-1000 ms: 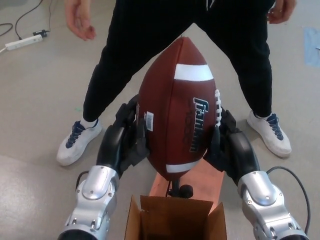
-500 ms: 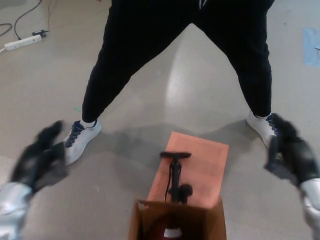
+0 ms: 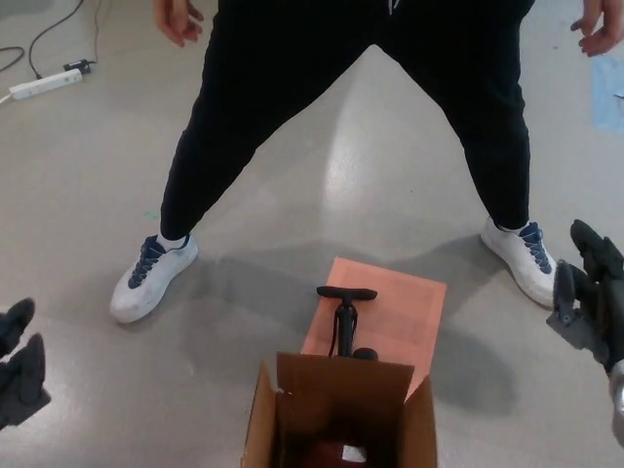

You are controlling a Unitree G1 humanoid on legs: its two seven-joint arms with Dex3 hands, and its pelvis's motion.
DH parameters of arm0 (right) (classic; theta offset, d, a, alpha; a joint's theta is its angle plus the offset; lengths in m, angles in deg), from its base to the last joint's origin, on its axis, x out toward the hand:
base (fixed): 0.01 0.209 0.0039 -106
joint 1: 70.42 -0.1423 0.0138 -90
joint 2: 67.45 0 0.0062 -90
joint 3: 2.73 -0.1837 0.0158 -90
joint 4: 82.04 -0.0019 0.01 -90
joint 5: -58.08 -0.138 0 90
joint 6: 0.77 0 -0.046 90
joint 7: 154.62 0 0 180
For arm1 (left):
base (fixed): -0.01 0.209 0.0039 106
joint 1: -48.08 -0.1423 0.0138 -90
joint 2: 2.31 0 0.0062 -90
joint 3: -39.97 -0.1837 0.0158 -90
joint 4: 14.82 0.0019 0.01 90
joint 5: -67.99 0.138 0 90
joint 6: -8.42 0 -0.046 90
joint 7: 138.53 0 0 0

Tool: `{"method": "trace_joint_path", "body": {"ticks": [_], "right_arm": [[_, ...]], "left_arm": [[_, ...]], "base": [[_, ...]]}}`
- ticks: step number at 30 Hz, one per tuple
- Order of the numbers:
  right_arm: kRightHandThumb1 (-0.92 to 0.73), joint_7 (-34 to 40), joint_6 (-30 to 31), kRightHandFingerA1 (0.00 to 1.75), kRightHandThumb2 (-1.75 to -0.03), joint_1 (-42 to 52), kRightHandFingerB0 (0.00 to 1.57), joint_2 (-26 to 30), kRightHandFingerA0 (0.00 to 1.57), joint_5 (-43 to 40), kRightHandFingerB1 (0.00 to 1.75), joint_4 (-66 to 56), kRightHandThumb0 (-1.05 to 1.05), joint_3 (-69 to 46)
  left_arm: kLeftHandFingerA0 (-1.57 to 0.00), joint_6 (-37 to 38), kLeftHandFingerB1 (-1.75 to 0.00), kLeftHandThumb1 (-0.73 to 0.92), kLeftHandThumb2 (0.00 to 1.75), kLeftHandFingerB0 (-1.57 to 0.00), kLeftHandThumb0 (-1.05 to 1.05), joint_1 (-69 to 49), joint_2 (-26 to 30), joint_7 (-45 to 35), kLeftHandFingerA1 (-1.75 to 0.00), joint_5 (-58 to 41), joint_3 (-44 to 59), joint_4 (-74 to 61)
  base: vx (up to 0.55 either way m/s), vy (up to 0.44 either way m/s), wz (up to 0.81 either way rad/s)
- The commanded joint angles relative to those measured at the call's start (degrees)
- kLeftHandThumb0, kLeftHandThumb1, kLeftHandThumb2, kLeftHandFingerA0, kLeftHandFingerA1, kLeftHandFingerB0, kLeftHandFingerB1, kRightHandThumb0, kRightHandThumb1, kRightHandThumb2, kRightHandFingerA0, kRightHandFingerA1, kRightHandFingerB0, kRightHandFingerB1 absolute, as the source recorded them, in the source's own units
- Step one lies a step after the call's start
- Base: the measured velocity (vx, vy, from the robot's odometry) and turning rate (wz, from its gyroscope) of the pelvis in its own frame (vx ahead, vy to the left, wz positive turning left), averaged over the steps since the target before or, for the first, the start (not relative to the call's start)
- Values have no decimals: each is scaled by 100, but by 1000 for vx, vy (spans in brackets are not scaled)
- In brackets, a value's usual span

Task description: Use both hands to pick up a football from a person and place it into a container beneath

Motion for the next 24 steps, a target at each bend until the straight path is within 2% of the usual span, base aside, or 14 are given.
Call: {"method": "trace_joint_path", "body": {"ticks": [1,8,10,11,17,18,19,22,24], "right_arm": [[-77,428,-173,38,-112,30,2,-86,3,199,27,422,-68,96],[-75,252,-45,42,-111,-128,2,-68,3,164,26,1024,-70,134],[-75,143,20,38,-111,-108,2,-60,3,157,26,1150,-70,147],[-78,117,192,48,-112,-70,0,-51,17,208,24,1275,-76,197],[-83,2,437,44,-112,149,2,-39,10,276,18,1539,-79,288],[-78,11,448,43,-113,161,0,-34,3,284,24,1552,-70,292],[-78,3,461,42,-113,172,0,-22,3,298,24,1564,-71,303],[-78,-10,431,40,-113,201,0,2,2,335,24,1567,-70,335],[-81,6,424,43,-113,228,3,17,8,380,21,1553,-77,373]], "left_arm": [[0,195,-15,83,117,0,-81,-14,102,-54,-20,-48,102,106],[0,98,-16,81,117,0,-80,110,89,42,-21,0,156,241],[-1,180,-13,87,118,0,-84,60,93,267,-20,204,7,257],[0,242,-14,88,119,0,-83,-28,148,439,-16,448,-198,253],[-2,260,-16,86,115,-2,-82,-266,172,414,-19,515,-408,300],[-6,267,-16,84,113,-6,-86,-278,177,445,-17,547,-448,291],[0,301,-16,86,116,0,-83,-275,212,452,-17,635,-545,281],[-3,323,-15,86,115,-4,-87,-273,235,498,-16,717,-661,248],[-2,341,-15,85,116,-3,-87,-274,243,500,-15,740,-714,247]], "base": [[0,0,0],[0,0,0],[0,0,0],[0,0,0],[0,0,0],[0,0,0],[0,0,0],[0,0,0],[0,0,0]]}}
